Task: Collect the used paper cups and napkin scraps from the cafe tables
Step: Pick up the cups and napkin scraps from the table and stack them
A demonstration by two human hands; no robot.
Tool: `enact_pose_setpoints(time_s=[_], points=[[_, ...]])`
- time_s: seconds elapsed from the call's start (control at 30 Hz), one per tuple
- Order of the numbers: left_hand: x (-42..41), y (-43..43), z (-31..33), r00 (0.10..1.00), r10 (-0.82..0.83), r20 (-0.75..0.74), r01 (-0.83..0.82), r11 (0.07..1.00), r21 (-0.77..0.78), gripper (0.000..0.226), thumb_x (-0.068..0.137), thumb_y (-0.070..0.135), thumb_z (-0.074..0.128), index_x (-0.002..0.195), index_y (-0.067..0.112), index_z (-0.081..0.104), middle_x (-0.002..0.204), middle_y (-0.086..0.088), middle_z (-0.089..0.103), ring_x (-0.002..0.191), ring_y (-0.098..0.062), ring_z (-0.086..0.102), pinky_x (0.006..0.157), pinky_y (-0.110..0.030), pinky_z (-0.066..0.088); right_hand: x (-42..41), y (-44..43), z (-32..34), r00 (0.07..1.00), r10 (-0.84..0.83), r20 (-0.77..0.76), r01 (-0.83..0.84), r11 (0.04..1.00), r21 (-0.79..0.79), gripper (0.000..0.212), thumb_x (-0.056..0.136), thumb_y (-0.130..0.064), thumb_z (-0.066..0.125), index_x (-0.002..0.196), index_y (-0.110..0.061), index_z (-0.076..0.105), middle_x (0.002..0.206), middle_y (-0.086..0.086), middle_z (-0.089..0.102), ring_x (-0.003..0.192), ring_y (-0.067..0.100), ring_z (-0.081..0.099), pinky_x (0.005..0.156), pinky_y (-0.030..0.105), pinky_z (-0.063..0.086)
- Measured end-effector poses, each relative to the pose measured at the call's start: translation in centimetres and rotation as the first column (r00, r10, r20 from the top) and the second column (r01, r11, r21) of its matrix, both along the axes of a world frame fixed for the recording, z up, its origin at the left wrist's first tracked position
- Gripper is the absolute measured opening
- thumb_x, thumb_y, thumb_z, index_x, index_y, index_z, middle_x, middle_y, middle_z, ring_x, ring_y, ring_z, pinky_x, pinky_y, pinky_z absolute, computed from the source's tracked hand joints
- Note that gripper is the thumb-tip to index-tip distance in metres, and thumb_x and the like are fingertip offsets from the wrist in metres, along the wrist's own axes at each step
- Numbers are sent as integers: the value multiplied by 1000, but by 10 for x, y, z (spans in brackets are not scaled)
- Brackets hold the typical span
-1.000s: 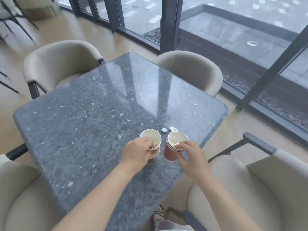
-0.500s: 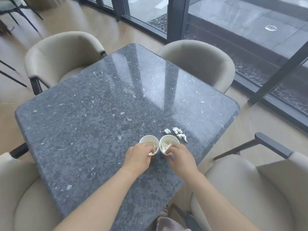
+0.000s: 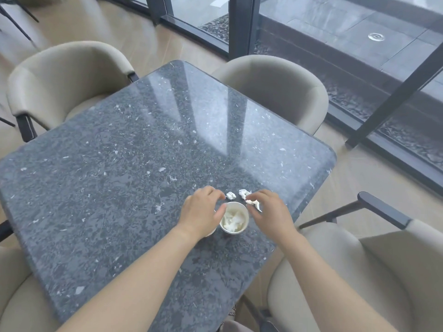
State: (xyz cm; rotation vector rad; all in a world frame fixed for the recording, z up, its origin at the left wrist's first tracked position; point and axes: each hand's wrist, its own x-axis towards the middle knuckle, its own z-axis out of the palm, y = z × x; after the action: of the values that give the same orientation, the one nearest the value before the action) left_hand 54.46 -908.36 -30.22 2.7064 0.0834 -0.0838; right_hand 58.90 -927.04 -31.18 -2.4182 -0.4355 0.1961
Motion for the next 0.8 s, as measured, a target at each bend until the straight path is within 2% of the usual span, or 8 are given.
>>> enact_pose_setpoints(time_s=[0.3, 0.4, 0.53, 0.63, 0.73, 0.8], points=[[66, 10, -19, 987, 5, -163, -12, 999, -43, 19, 90, 36, 50, 105, 27, 57, 107, 5, 59, 103, -17, 54, 84, -37, 47, 49, 3, -40, 992, 56, -110, -67, 993, -96, 18, 85, -23, 63, 102, -20, 66, 102, -2, 61, 101, 18, 53, 78, 33, 46], [89, 6, -33, 955, -69, -288, 61, 997, -38, 21, 88, 34, 53, 108, 28, 56, 110, 3, 57, 106, -18, 54, 87, -36, 47, 62, 9, -56, 984, 79, -160, -97, 989, -108, 25, 83, -25, 64, 108, -22, 63, 108, -4, 58, 104, 18, 52, 78, 31, 45], [105, -4, -55, 863, -190, -469, 199, 979, -29, 32, 83, 33, 58, 115, 29, 53, 116, -1, 55, 110, -22, 54, 91, -36, 46, 68, 11, -76, 970, 95, -222, -124, 985, -120, 41, 77, -21, 66, 117, -23, 58, 116, -4, 53, 108, 19, 48, 86, 35, 46], [108, -6, -68, 832, -242, -500, 260, 965, -35, 27, 83, 27, 58, 109, 28, 56, 112, -2, 56, 108, -22, 54, 88, -33, 45, 67, 10, -88, 973, 99, -207, -128, 983, -133, 31, 77, -17, 62, 109, -20, 62, 106, -1, 50, 101, 21, 48, 80, 35, 46], [108, -3, -73, 833, -260, -488, 277, 960, -40, 19, 83, 22, 57, 101, 25, 59, 109, -4, 57, 107, -24, 54, 89, -35, 45, 67, 10, -91, 975, 93, -201, -121, 984, -131, 14, 81, -17, 61, 95, -18, 64, 87, -6, 44, 90, 22, 52, 69, 24, 37], [107, 1, -69, 845, -254, -470, 264, 963, -47, 17, 83, 22, 56, 99, 24, 59, 108, -3, 57, 105, -23, 54, 89, -37, 45, 68, 12, -88, 974, 77, -214, -103, 988, -112, 13, 82, -15, 59, 94, -16, 65, 86, -4, 50, 88, 21, 55, 69, 25, 38]])
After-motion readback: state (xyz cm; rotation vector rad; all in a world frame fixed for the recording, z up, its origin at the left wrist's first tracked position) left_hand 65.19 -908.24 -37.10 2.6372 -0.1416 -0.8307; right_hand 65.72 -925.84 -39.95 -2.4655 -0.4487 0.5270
